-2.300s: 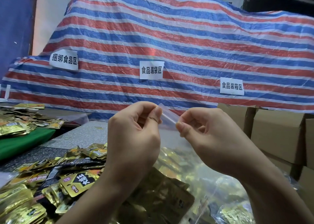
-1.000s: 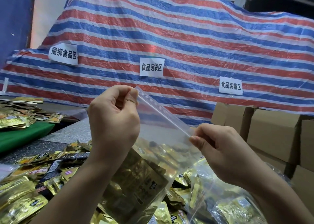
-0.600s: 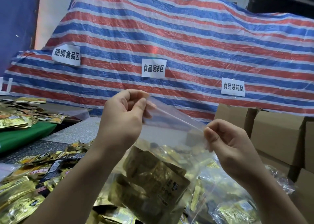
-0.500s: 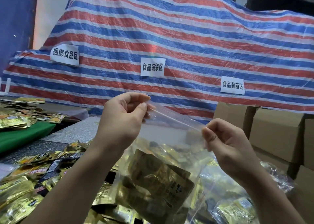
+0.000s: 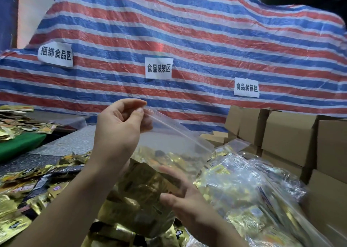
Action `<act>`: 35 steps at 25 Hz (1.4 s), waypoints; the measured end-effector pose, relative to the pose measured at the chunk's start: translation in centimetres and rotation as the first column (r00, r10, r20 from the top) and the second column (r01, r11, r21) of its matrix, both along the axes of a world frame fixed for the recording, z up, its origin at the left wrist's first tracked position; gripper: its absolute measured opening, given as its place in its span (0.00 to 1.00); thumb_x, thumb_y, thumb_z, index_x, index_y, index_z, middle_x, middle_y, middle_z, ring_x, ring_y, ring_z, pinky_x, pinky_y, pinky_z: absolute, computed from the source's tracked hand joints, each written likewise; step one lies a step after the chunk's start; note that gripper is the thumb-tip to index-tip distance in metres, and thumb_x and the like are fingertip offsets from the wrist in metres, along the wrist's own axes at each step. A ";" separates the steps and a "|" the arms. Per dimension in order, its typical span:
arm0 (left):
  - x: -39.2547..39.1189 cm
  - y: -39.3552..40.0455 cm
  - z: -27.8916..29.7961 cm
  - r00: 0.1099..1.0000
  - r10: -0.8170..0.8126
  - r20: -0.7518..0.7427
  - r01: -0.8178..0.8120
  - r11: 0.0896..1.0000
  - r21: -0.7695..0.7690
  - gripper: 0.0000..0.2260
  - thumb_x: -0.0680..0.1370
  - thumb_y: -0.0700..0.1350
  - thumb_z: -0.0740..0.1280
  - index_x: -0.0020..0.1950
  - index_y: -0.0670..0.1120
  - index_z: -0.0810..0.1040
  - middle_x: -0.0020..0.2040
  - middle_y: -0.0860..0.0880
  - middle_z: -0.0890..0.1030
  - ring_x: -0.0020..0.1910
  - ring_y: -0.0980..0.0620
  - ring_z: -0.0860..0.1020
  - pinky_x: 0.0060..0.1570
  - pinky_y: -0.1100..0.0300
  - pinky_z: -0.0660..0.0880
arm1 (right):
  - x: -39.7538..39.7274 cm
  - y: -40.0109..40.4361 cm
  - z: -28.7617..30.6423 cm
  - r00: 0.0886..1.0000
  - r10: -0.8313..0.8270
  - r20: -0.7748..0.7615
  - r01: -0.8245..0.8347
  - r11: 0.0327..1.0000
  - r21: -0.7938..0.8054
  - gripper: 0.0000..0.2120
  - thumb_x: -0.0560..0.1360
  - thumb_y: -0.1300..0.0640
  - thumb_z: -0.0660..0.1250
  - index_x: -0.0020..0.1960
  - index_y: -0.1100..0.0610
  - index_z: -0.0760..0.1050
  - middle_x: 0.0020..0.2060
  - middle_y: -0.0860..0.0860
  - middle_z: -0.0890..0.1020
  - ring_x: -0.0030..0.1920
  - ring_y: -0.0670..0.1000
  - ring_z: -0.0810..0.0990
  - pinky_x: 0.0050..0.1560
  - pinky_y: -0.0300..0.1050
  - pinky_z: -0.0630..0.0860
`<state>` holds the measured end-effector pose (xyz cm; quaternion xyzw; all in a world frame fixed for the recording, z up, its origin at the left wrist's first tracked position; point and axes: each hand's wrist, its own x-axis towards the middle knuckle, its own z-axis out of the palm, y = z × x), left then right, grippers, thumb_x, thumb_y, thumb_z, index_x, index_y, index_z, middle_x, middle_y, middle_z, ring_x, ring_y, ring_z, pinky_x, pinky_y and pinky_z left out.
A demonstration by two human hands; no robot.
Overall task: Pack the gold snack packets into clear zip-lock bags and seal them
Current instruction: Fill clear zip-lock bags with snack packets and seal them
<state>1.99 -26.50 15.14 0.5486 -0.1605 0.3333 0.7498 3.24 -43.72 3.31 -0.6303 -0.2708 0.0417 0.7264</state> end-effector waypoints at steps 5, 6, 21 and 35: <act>0.7 -1.1 -1.3 0.999 -0.002 -0.041 0.001 0.999 -0.034 0.08 0.82 0.39 0.62 0.49 0.49 0.78 0.36 0.57 0.81 0.37 0.61 0.80 0.43 0.64 0.80 | -0.9 1.8 -0.7 1.000 -0.007 -0.023 0.007 1.000 0.009 0.26 0.67 0.64 0.78 0.64 0.56 0.79 0.54 0.58 0.83 0.53 0.56 0.82 0.53 0.48 0.79; 0.9 -1.0 -1.4 0.999 0.012 -0.044 -0.013 0.999 -0.036 0.08 0.82 0.39 0.62 0.49 0.51 0.78 0.35 0.59 0.81 0.37 0.61 0.80 0.43 0.63 0.80 | -1.1 2.1 -0.5 0.998 -0.056 -0.027 0.056 0.998 0.026 0.23 0.66 0.65 0.77 0.61 0.58 0.81 0.49 0.58 0.83 0.48 0.53 0.82 0.48 0.45 0.79; 2.5 -1.2 -2.1 0.993 0.040 -0.110 -0.032 0.997 0.073 0.04 0.82 0.47 0.61 0.55 0.55 0.73 0.53 0.55 0.79 0.54 0.55 0.77 0.45 0.64 0.70 | 5.0 -17.7 9.7 0.124 -0.589 0.798 0.992 0.064 -0.108 0.13 0.80 0.60 0.63 0.56 0.43 0.79 0.44 0.37 0.80 0.45 0.44 0.79 0.45 0.40 0.74; 2.5 -1.5 -2.4 0.990 -0.004 -0.142 0.026 0.988 0.153 0.04 0.82 0.47 0.61 0.52 0.56 0.74 0.53 0.51 0.81 0.53 0.53 0.79 0.46 0.60 0.72 | 6.1 -21.7 0.4 0.662 -0.449 0.600 0.449 -0.403 -0.797 0.45 0.69 0.23 0.36 0.81 0.44 0.48 0.81 0.51 0.47 0.80 0.60 0.43 0.72 0.75 0.46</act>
